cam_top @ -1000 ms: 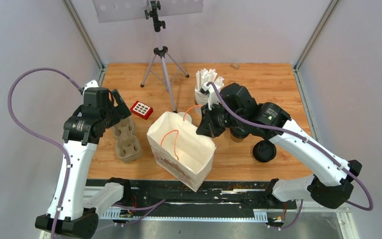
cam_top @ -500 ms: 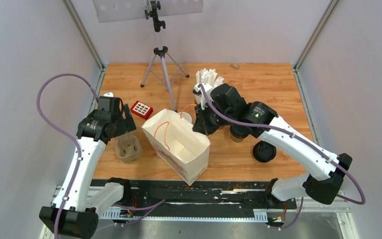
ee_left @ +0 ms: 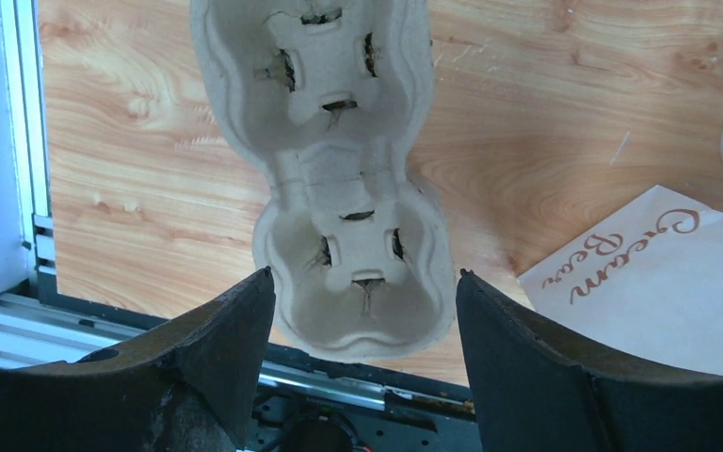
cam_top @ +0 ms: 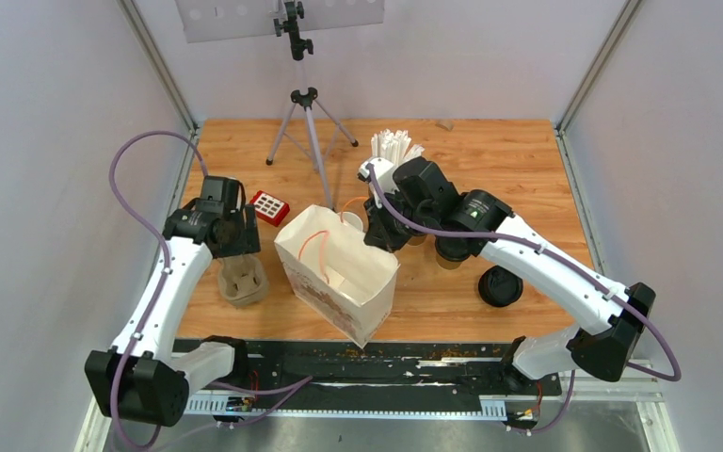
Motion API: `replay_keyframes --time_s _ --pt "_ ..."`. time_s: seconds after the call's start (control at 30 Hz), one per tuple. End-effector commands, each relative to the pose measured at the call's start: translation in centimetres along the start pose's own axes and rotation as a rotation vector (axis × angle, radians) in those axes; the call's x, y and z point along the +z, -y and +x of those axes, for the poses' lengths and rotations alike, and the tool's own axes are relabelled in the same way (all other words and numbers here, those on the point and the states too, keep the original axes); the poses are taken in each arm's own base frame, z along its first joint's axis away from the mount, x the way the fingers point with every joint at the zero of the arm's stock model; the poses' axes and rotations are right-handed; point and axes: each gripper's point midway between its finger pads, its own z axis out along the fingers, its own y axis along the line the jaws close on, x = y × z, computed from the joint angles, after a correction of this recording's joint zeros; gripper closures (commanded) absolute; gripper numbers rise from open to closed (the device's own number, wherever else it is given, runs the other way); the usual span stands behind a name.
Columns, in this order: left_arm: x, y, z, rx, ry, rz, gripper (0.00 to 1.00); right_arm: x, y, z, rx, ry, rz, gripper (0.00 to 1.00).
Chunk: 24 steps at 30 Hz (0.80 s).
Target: Pack the takeout coffee
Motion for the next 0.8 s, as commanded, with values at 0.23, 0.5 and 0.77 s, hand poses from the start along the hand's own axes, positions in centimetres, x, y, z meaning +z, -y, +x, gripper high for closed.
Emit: replay_keyframes --time_s 0.23,0.5,0.77 --pt "3.3 -0.2 -0.6 0.091 -0.043 -0.026 0.25 -2.0 1.2 -1.2 -0.096 0.032 0.076 0.68" --pt "4.4 -0.5 -1.1 -0.031 -0.049 -0.041 0.29 -3.9 0.8 -1.0 -0.063 0.042 0.076 0.43" --pt "5.6 -1.9 -0.7 -0.107 -0.058 -0.066 0.32 -7.1 -0.2 -1.8 -0.034 0.117 0.067 0.21"
